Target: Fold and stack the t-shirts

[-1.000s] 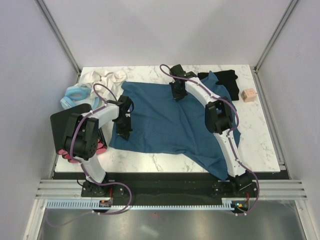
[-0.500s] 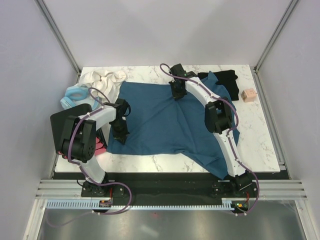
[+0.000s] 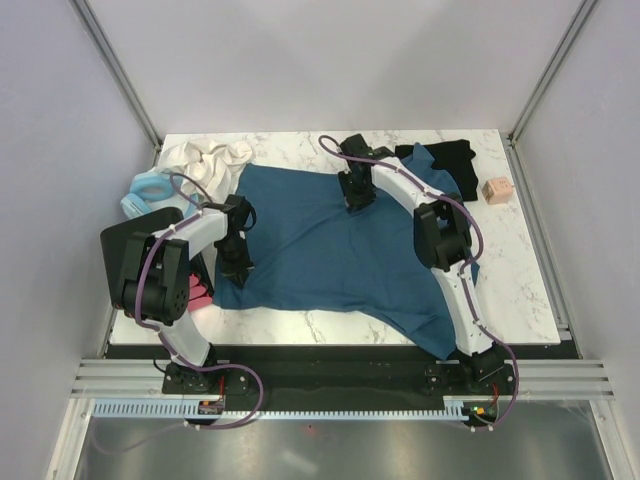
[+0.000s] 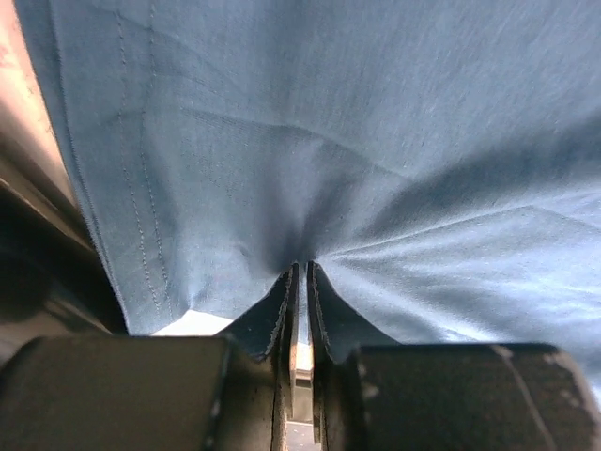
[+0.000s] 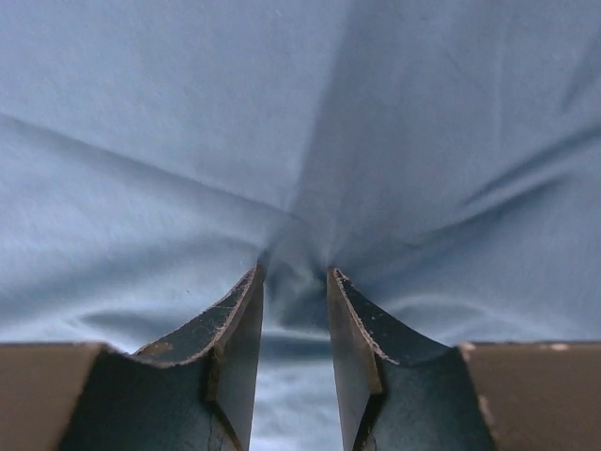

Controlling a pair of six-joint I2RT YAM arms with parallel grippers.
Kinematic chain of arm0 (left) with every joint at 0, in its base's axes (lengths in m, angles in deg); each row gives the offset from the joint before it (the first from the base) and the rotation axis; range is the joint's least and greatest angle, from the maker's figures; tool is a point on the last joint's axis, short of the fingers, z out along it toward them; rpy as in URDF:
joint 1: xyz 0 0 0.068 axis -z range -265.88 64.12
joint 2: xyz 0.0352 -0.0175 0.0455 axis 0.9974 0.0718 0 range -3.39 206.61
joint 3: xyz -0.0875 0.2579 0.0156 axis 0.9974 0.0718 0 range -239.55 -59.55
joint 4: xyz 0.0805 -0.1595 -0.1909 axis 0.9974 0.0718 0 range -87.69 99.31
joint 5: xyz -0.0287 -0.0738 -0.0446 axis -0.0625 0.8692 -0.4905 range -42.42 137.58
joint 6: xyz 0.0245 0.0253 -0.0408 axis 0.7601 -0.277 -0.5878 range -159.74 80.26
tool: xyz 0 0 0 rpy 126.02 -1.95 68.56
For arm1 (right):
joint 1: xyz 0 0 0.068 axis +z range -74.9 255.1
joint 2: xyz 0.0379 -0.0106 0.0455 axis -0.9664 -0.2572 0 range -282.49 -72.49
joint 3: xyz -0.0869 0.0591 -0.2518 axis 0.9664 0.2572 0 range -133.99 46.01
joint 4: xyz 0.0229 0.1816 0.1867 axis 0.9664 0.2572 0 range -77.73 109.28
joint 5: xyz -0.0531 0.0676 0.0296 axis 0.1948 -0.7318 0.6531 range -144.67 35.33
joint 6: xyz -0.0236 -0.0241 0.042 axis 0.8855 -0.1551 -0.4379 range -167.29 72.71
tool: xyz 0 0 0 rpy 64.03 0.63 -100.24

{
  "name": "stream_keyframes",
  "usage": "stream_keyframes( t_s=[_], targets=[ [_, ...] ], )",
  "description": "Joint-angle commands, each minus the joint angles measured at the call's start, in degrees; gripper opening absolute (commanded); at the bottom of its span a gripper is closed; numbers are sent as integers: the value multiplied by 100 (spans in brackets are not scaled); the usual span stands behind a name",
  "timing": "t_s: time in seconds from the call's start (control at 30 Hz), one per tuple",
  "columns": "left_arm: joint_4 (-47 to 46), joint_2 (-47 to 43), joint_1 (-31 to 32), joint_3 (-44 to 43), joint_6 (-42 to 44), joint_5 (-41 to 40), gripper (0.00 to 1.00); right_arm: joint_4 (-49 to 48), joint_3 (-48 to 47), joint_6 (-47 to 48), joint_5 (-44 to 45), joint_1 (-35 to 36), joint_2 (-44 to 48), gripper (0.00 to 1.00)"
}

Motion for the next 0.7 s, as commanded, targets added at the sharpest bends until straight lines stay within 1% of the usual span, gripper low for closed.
stream_keyframes(
  t_s=[0.0,0.07,0.17,0.23,0.4,0.43,0.47,0.53,0.57,0.6,0.63,0.67],
  targets=[
    [77,-35,-26,-200,219,107,14,291,378,-93,58,28,576,41],
    [68,-26,-26,-164,246,133,14,291,501,-145,58,28,629,41],
    [68,-113,-26,-112,290,203,18,256,519,-181,172,28,734,42],
    [59,-289,-26,-120,333,177,19,107,493,-269,505,28,962,43],
    [-46,-623,-26,-401,457,256,23,-271,528,-278,1270,-103,1533,50],
    [-63,-632,-26,-445,492,291,23,-272,519,-260,1541,-147,1552,50],
    [-81,-632,-26,-472,518,335,24,-272,510,-260,1604,-261,1561,50],
    [-108,-571,-26,-551,615,344,24,-211,440,-243,1710,-393,1543,45],
    [-108,-536,-26,-577,641,344,24,-149,396,-208,1850,-507,1517,40],
    [-108,-501,-26,-603,650,344,24,-70,378,-181,2008,-569,1491,23],
    [-116,-483,-26,-612,633,344,24,-61,448,-164,2166,-630,1499,10],
    [-108,-474,-26,-613,624,475,24,-61,501,-216,2446,-831,1517,0]
  ],
)
